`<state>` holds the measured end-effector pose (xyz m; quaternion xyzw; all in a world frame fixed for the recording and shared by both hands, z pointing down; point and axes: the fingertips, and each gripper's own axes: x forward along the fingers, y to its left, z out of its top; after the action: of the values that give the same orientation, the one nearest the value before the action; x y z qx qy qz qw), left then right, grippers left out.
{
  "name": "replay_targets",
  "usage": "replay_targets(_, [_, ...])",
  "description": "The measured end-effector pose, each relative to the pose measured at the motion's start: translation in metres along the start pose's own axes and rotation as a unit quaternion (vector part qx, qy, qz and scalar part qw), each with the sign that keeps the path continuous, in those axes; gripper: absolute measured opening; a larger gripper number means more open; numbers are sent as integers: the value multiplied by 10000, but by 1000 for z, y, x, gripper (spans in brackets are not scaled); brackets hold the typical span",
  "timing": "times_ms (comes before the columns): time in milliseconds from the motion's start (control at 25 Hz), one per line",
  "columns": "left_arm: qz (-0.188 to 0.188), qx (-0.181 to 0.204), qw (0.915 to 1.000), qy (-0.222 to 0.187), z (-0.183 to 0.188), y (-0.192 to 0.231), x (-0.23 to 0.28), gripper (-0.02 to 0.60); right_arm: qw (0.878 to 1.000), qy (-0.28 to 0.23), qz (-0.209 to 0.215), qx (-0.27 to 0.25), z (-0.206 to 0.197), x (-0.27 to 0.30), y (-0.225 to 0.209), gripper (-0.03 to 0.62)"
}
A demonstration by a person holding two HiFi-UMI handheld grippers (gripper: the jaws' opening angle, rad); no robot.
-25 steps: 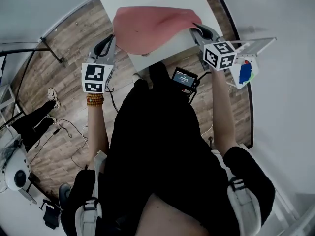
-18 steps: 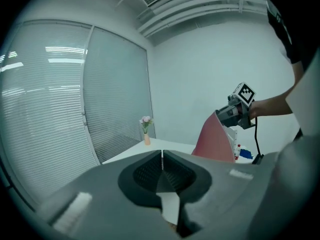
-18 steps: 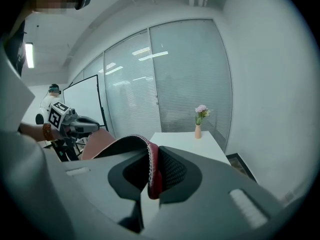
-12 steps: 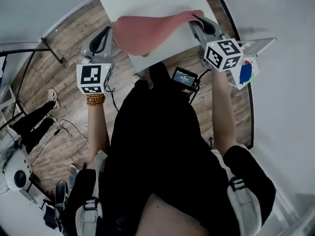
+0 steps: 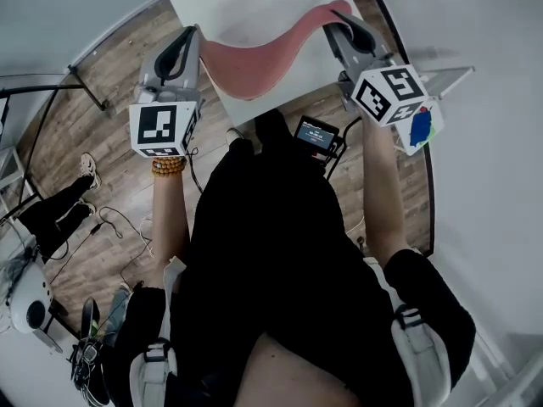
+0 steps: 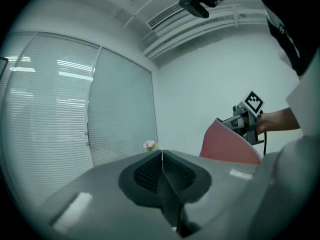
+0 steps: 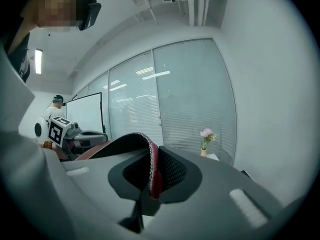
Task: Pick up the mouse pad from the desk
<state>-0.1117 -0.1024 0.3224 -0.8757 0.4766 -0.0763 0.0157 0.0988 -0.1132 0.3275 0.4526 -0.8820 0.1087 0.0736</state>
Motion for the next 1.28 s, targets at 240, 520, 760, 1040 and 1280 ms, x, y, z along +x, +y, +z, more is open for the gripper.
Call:
replay_targets(240, [107,-61,9985,-531,40,-5,4,5,9986,-337,-29,-405,36,-2,20,41])
replay_targets(520, [320,104,9932,-1114,76,-8,19,2,9923,-607,-426,-996,63,-2,24,43])
replay_targets(760, [89,1162,9862,-1176,93,-29,32,0,9893,-709,-726,-1049,67,10,21,41])
replay_targets(1040, [-416,1134,9865,-1110,85,-39,42,0,9850,-460,-519,-1578,66,29,50,41])
replay_targets(1280, [-1639,471,9825,-750,46,-82,24,125,9754,-226,-848,-2023,82,19,43,41])
